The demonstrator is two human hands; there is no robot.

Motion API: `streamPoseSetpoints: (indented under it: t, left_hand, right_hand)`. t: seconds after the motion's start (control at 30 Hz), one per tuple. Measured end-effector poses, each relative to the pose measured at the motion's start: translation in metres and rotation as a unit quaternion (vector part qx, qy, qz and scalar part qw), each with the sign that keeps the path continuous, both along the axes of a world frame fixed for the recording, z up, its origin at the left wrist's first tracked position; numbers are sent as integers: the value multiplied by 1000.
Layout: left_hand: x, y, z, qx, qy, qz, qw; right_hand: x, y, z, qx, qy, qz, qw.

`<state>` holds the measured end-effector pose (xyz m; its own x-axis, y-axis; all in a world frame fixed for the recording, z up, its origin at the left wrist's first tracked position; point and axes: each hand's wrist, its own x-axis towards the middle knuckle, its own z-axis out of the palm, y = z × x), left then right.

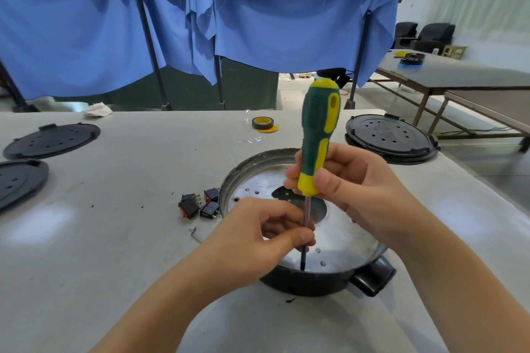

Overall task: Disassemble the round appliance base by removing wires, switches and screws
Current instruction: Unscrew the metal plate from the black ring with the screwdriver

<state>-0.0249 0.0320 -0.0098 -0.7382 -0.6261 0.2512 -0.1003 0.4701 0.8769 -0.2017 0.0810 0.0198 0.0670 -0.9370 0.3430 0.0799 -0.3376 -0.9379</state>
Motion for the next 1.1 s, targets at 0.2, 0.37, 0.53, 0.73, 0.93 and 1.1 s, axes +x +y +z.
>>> streamPoseSetpoints:
  t: [0.2, 0.37, 0.53, 0.73, 0.93, 1.1]
  left_hand:
    - [-2, 2, -1, -11, 4, 23, 1000]
    - [-4, 3, -2, -14, -4, 35, 999]
    - [-3, 4, -1, 6, 8, 14, 1000]
    - [3, 4, 3, 42, 10, -36, 998]
    - [-1, 4, 0, 13, 38, 26, 999]
    - [-3, 4, -2, -17, 39, 47, 998]
  right_hand:
    - [-4, 0, 3, 40, -1, 104, 994]
    - [3, -2, 0, 23, 51, -36, 998]
    - [-2, 1, 2, 0, 20, -18, 1000]
    - [-3, 4, 2, 13, 6, 109, 994]
    - [-3, -2, -1, 35, 26, 68, 997]
    - [0, -5, -4, 28, 24, 3, 999]
